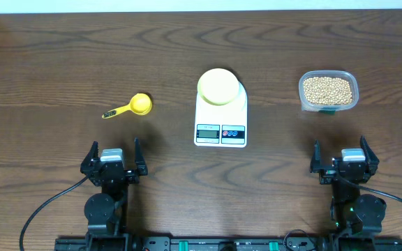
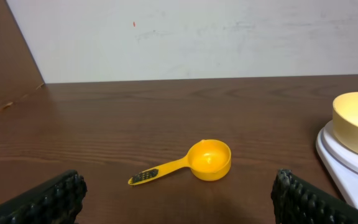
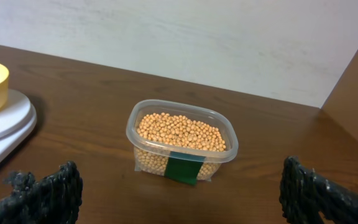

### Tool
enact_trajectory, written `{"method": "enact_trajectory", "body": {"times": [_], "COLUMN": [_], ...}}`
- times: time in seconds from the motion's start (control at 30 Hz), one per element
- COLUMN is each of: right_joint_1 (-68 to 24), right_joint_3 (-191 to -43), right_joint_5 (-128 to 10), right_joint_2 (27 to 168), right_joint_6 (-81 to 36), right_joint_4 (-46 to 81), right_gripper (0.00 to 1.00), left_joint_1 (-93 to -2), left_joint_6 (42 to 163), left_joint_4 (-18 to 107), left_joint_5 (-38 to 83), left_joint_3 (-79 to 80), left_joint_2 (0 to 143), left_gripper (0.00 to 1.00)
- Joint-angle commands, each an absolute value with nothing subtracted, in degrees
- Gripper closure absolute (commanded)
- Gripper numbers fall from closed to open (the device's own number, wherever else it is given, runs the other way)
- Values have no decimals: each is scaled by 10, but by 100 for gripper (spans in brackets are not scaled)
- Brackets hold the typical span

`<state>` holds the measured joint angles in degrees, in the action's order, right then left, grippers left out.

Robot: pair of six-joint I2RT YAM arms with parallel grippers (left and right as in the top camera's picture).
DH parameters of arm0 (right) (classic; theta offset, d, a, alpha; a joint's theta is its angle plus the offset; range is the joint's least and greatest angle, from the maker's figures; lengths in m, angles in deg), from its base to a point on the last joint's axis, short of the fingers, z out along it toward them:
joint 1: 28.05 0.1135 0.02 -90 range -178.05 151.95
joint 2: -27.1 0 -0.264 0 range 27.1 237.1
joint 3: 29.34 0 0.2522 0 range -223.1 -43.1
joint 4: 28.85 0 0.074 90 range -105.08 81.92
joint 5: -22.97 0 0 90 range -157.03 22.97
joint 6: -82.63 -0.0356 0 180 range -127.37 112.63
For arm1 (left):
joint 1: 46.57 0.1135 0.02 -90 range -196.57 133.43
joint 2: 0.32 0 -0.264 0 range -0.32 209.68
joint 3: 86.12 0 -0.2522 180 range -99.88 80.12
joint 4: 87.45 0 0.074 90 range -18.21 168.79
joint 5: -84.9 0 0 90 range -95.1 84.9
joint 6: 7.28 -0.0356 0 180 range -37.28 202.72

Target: Scoop item into bowl and weigh 50g on scale

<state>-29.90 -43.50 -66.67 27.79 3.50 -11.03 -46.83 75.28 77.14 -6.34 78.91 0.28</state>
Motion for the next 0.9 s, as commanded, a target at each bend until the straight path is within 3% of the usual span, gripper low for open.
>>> {"method": "enact_trajectory", "body": {"times": [0.0,0.63,0.87], "right_joint_1": [-294,-295,-294], "right_joint_3": [-434,-434,-434], "right_joint_5": [-669,-669,-669], "right_joint_2": [274,274,274], "right_joint_6": [40,40,40], "right_joint_4": [-108,-108,-108], "right_gripper": [1,1,1], "left_joint_1": [-466,-466,-466], "left_joint_6": [756,778,782], "left_joint_4": [748,767,762], "left_joint_5": [-73,-73,-70], "left_joint_3": [799,756,635], "left_joint_2": [12,98,233], "left_gripper": [2,3,2]}}
